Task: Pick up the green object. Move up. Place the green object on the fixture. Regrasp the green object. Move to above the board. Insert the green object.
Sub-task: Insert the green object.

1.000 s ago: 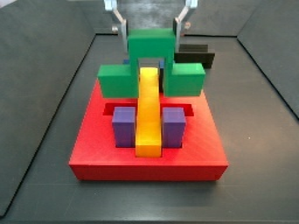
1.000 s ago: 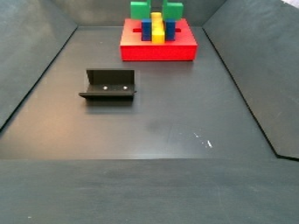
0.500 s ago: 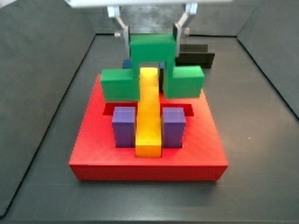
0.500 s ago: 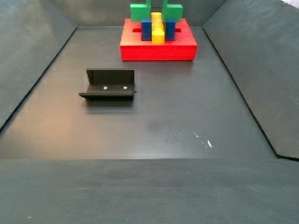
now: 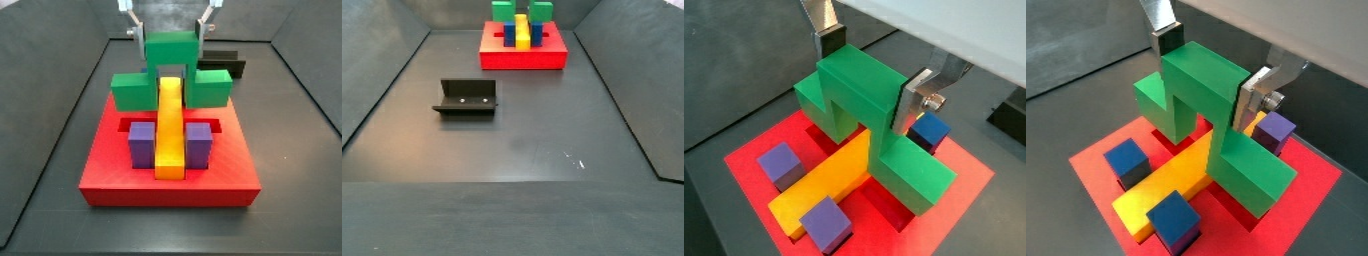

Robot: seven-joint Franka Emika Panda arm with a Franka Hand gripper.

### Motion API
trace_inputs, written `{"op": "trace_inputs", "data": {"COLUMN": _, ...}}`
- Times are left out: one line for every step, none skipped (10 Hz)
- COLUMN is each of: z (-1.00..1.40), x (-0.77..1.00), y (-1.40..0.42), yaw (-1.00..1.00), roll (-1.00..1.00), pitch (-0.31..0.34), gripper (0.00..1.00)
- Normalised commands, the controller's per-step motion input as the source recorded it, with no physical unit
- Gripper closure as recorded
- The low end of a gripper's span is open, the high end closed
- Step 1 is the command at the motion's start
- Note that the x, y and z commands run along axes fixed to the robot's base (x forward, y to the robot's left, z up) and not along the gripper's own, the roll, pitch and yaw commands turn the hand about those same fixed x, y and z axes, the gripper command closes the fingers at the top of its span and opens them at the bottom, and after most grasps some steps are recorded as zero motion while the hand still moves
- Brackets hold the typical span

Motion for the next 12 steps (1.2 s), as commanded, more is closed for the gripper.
{"op": "trace_inputs", "data": {"z": -0.08, "x": 0.00, "y": -0.03, "yaw": 0.00, "roll": -0.01, "pitch": 0.000, "gripper": 1.00}}
{"op": "trace_inputs", "data": {"z": -0.02, "x": 0.00, "y": 0.00, "yaw": 0.00, "roll": 0.00, "pitch": 0.000, "gripper": 1.00}}
{"op": "trace_inputs", "data": {"z": -0.06, "x": 0.01, "y": -0.03, "yaw": 0.00, "roll": 0.00, "pitch": 0.000, "gripper": 1.00}}
{"op": "trace_inputs", "data": {"z": -0.03, "x": 0.18, "y": -0.16, "yaw": 0.00, "roll": 0.00, "pitch": 0.000, "gripper": 1.00}}
{"op": "trace_inputs", "data": {"z": 0.00, "x": 0.10, "y": -0.08, "yaw": 0.00, "roll": 0.00, "pitch": 0.000, "gripper": 1.00}}
{"op": "trace_inputs", "data": {"z": 0.00, "x": 0.11, "y": -0.04, "yaw": 0.00, "roll": 0.00, "pitch": 0.007, "gripper": 1.00}}
{"op": "trace_inputs", "data": {"z": -0.05, "x": 0.01, "y": 0.00, "yaw": 0.00, "roll": 0.00, "pitch": 0.000, "gripper": 1.00}}
{"op": "trace_inputs", "data": {"z": -0.11, "x": 0.01, "y": 0.00, "yaw": 0.00, "roll": 0.00, "pitch": 0.000, "gripper": 1.00}}
{"op": "trace_inputs", "data": {"z": -0.11, "x": 0.03, "y": 0.00, "yaw": 0.00, "roll": 0.00, "pitch": 0.000, "gripper": 1.00}}
{"op": "trace_inputs", "data": {"z": -0.12, "x": 0.09, "y": 0.17, "yaw": -0.04, "roll": 0.00, "pitch": 0.019, "gripper": 1.00}}
{"op": "trace_inputs", "data": {"z": -0.12, "x": 0.10, "y": 0.16, "yaw": -0.03, "roll": 0.00, "pitch": 0.020, "gripper": 1.00}}
{"op": "trace_inputs", "data": {"z": -0.07, "x": 0.14, "y": 0.03, "yaw": 0.00, "roll": 0.00, "pitch": 0.027, "gripper": 1.00}}
